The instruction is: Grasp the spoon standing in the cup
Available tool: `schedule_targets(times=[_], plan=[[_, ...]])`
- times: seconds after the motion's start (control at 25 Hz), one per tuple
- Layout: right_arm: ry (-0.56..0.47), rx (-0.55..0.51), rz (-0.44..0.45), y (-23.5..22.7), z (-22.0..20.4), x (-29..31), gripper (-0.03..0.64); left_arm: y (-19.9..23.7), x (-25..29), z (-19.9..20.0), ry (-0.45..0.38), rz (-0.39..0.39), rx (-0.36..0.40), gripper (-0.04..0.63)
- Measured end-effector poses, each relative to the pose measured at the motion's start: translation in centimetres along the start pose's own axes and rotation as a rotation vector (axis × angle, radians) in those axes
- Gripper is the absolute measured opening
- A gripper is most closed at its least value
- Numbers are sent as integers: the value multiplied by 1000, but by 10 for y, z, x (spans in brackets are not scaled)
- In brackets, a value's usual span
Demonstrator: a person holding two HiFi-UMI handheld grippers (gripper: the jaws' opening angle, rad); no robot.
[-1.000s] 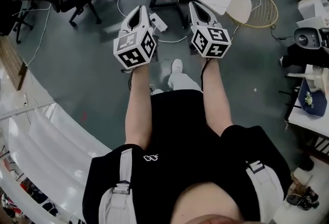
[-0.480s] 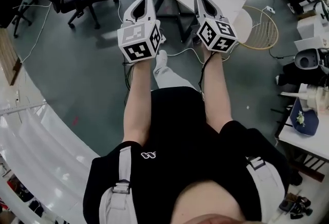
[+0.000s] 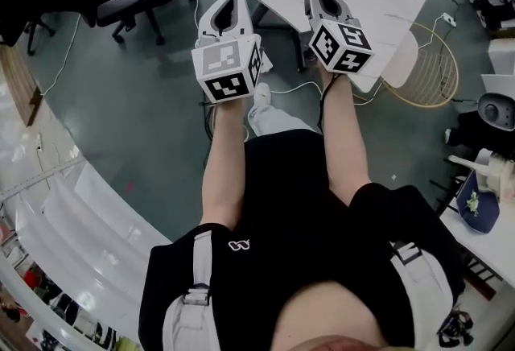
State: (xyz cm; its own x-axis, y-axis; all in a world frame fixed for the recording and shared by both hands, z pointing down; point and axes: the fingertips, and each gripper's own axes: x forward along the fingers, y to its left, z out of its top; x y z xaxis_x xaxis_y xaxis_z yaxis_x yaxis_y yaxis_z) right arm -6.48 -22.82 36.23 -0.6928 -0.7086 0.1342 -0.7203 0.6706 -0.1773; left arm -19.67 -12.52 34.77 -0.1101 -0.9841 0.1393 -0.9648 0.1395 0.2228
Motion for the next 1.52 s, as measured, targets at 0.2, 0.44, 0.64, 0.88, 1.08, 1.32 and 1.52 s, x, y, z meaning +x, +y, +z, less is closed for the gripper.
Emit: schedule_targets(times=[0.2,0.44,0.64,0.88,1.08,1.32,1.52], plan=[[51,-19,-17,-44,-7,47,6,-12,69,-18,43,-35,-56,12],[67,-22,-28,-86,-4,73,6,-31,123,-29,83,-58,-59,12],[50,17,-46,-105,-3,97,6,-28,153,-27,106,-74,-25,12],[18,54,-48,-124,7,107,6,-43,173,-21,126,-112,25,12],[8,78,-45,-126,9,114,6,-43,182,-19,145,-122,44,12],[64,-18,-48,-120,-12,134,6,-29,214,-45,220,-138,21,12],[85,-3,-90,-146,-14,164,6,-40,260,-55,277,-205,24,14]])
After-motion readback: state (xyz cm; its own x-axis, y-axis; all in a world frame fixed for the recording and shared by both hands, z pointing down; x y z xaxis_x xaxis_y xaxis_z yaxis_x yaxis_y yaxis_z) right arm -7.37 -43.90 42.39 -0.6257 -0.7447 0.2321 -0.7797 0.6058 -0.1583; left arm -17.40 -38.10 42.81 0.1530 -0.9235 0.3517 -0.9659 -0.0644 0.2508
